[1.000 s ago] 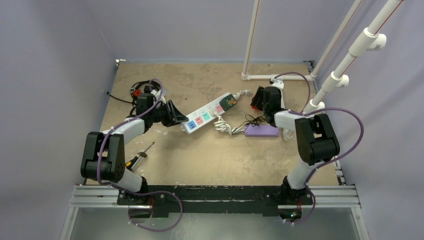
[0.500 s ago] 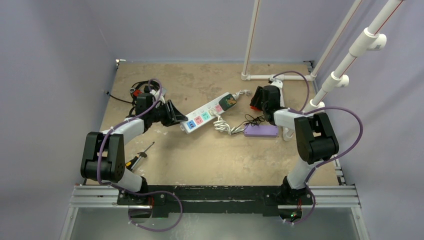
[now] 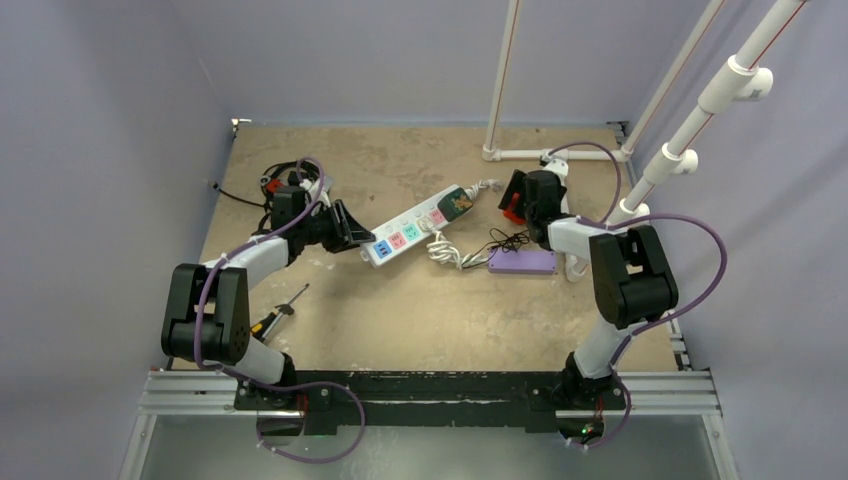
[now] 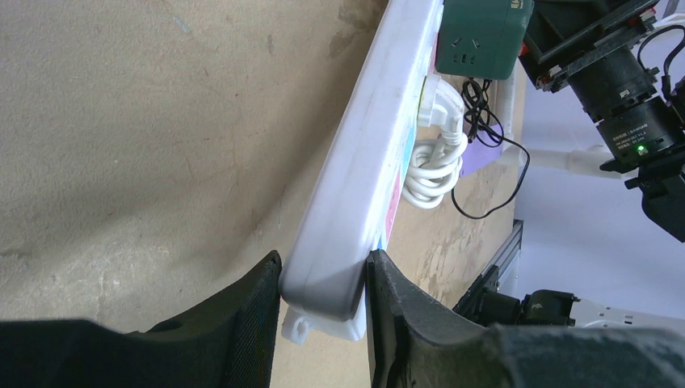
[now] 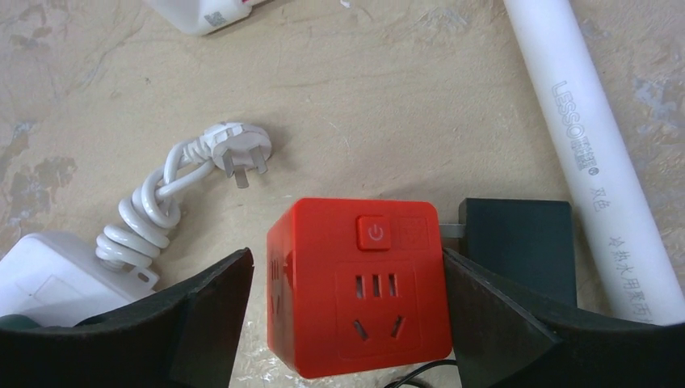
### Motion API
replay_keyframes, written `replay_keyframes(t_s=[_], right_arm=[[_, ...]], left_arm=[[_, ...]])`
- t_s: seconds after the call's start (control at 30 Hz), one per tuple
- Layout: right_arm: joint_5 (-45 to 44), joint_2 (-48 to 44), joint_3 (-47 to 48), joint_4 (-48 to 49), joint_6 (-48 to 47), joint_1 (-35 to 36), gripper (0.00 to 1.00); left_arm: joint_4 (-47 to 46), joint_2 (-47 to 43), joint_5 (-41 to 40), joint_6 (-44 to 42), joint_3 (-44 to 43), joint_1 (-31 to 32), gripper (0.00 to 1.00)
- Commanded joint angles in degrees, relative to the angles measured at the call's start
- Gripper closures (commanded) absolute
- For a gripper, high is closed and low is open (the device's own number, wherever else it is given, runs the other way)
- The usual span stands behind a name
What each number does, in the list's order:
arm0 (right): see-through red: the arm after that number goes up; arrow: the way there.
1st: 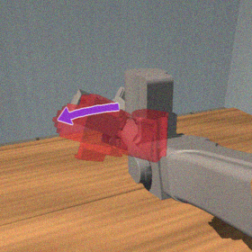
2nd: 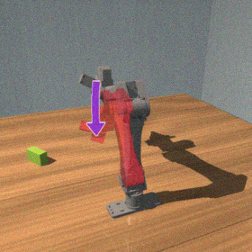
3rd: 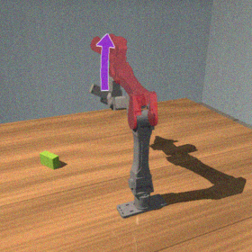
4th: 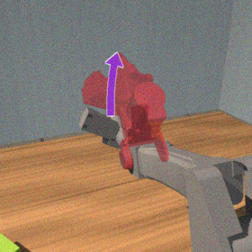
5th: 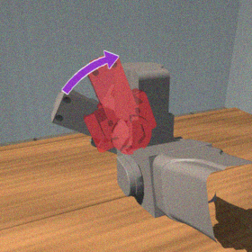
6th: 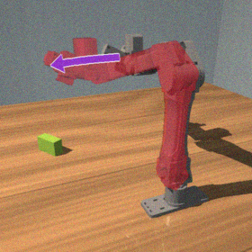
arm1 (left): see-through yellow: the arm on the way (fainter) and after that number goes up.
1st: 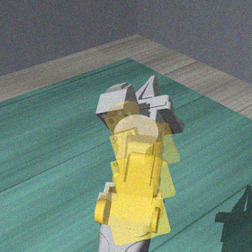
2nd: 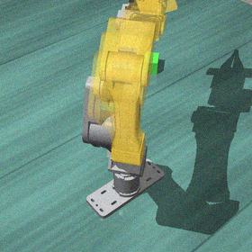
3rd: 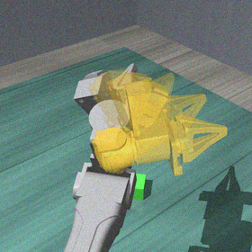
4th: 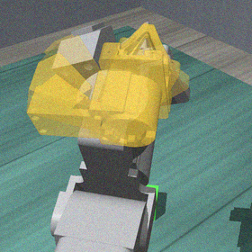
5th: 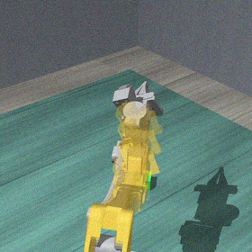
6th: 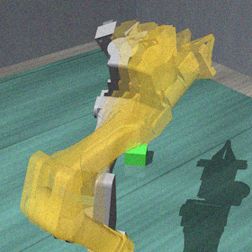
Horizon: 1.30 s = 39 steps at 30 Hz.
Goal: Pull the plug off the socket
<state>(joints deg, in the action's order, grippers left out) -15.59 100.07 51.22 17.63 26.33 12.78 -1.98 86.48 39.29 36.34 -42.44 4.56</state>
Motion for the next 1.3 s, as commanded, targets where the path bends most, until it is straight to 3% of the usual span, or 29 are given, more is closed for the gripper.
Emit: replay_keyframes(t_s=[0.0, 0.4, 0.67, 0.77, 0.97, 1.27], right_arm=[[-4.9, -4.4, 1.2, 2.1, -0.2, 1.2, 0.14], [-16.1, -16.6, -0.6, 2.3, -0.8, 9.9, 0.09], [14.3, -21.1, -5.5, 14.6, -10.6, 10.7, 0.07], [19.4, -18.7, -5.4, 16.0, -11.0, 10.7, 0.06], [23.9, -11.1, -2.6, 15.6, -10.2, 11.2, 0.02], [21.5, -4.8, 1.1, 14.1, -11.9, 13.8, 0.02]], left_arm=[[0.7, -0.3, -5.1, -1.0, -1.9, -1.3, 1.0], [0.7, -0.4, -4.7, -1.0, -2.2, -2.8, 1.0], [0.4, 0.1, -4.0, -0.8, -2.2, -3.1, 1.0], [0.5, 0.0, -4.1, -1.0, -2.2, -3.2, 1.0], [0.7, 0.4, -4.5, -1.1, -2.3, -3.3, 1.0], [0.9, 0.3, -4.4, -1.2, -2.2, -3.5, 1.0]])
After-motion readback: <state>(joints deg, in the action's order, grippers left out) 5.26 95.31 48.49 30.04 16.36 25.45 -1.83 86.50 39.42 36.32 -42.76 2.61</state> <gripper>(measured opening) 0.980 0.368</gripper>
